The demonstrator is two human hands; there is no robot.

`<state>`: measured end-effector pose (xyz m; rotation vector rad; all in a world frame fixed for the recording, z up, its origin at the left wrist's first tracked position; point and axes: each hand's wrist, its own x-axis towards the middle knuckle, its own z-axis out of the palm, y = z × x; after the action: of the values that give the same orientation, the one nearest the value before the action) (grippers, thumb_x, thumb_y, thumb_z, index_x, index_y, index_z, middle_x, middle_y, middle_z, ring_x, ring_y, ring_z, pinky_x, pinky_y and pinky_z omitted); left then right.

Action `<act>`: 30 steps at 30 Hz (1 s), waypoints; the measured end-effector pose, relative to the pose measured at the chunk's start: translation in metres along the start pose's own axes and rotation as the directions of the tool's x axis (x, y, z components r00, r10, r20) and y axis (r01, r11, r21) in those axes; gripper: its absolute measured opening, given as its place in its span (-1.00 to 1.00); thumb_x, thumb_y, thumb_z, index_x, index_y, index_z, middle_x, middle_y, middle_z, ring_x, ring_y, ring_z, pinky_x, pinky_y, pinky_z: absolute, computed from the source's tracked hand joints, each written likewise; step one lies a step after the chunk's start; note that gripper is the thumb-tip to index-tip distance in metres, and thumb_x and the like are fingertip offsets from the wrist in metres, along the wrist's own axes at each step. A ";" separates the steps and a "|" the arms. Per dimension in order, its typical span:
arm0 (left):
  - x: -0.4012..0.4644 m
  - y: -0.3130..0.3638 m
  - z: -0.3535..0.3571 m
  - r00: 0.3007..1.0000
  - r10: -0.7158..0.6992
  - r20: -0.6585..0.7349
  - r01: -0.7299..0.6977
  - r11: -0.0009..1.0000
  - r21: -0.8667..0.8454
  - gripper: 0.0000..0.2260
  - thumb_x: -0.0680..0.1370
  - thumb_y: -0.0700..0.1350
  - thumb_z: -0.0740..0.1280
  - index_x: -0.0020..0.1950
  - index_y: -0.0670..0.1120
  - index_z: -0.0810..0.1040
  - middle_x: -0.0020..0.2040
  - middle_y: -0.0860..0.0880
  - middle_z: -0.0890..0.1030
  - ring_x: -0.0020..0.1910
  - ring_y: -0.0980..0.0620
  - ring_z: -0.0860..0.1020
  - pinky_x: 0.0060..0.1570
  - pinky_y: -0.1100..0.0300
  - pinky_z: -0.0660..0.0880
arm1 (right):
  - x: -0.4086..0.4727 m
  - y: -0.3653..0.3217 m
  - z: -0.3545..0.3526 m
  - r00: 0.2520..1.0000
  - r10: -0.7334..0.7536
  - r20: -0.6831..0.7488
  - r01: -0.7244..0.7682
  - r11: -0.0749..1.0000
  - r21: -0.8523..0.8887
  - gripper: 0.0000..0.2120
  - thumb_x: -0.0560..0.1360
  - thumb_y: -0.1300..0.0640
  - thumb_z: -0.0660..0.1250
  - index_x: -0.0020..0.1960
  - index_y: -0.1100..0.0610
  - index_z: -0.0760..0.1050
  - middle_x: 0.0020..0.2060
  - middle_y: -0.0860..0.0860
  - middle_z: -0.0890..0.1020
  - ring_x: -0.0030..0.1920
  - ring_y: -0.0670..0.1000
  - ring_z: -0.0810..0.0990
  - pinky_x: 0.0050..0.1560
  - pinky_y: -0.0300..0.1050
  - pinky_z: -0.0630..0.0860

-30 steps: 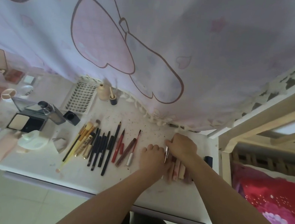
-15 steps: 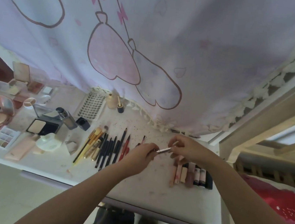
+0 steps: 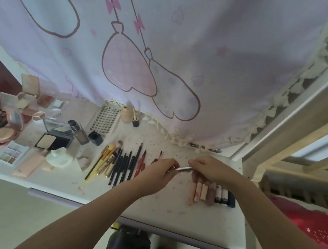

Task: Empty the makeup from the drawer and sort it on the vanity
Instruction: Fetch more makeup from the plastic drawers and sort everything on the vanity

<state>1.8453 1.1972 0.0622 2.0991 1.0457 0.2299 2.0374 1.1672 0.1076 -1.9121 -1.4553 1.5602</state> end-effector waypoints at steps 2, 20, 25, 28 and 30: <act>-0.001 -0.001 0.001 1.000 0.003 0.010 -0.004 1.000 0.015 -0.83 0.61 -0.01 0.18 0.13 -0.01 0.47 -0.24 0.15 0.43 -0.34 0.19 0.38 -0.35 0.30 0.28 | -0.001 0.003 -0.001 1.000 -0.025 -0.001 0.025 0.999 -0.026 -0.79 0.59 0.06 0.20 -0.15 0.11 0.51 -0.36 -0.05 0.61 -0.48 -0.17 0.47 -0.45 -0.31 0.39; -0.002 -0.005 -0.003 0.996 -0.008 0.092 0.008 1.000 0.000 -0.83 0.62 -0.04 0.17 0.12 -0.03 0.49 -0.26 0.13 0.45 -0.33 0.16 0.40 -0.30 0.28 0.35 | 0.000 0.011 0.000 0.997 0.005 0.078 -0.016 0.991 0.135 -0.87 0.53 0.04 0.31 0.05 0.03 0.51 -0.21 -0.05 0.66 -0.28 -0.13 0.58 -0.39 -0.30 0.46; -0.003 -0.008 -0.002 0.995 -0.003 0.101 0.002 1.000 0.015 -0.84 0.62 -0.03 0.16 0.12 -0.01 0.48 -0.26 0.13 0.44 -0.34 0.17 0.39 -0.32 0.30 0.31 | 0.000 0.007 0.004 0.997 0.050 0.057 -0.053 0.996 0.065 -0.75 0.60 0.03 0.17 -0.12 0.14 0.53 -0.40 -0.08 0.60 -0.55 -0.22 0.44 -0.55 -0.37 0.32; -0.005 -0.010 -0.003 0.994 -0.020 0.108 0.019 1.000 0.009 -0.84 0.62 -0.02 0.16 0.12 0.00 0.48 -0.26 0.11 0.47 -0.35 0.14 0.41 -0.33 0.29 0.35 | -0.001 0.011 0.000 0.998 0.004 0.066 -0.011 0.994 0.106 -0.92 0.55 0.14 0.28 0.02 0.08 0.53 -0.22 -0.03 0.63 -0.27 -0.13 0.55 -0.38 -0.33 0.45; -0.006 -0.010 -0.003 0.994 -0.013 0.104 0.013 1.000 0.004 -0.83 0.62 -0.02 0.17 0.13 0.00 0.49 -0.26 0.11 0.47 -0.34 0.15 0.41 -0.32 0.29 0.35 | -0.001 0.010 0.001 0.997 0.022 0.074 -0.034 0.986 0.162 -0.88 0.54 0.07 0.31 0.04 0.07 0.52 -0.18 -0.02 0.64 -0.25 -0.11 0.57 -0.36 -0.30 0.48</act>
<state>1.8337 1.1980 0.0582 2.0837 0.9980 0.1109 2.0418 1.1612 0.1002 -1.8081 -1.2889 1.7206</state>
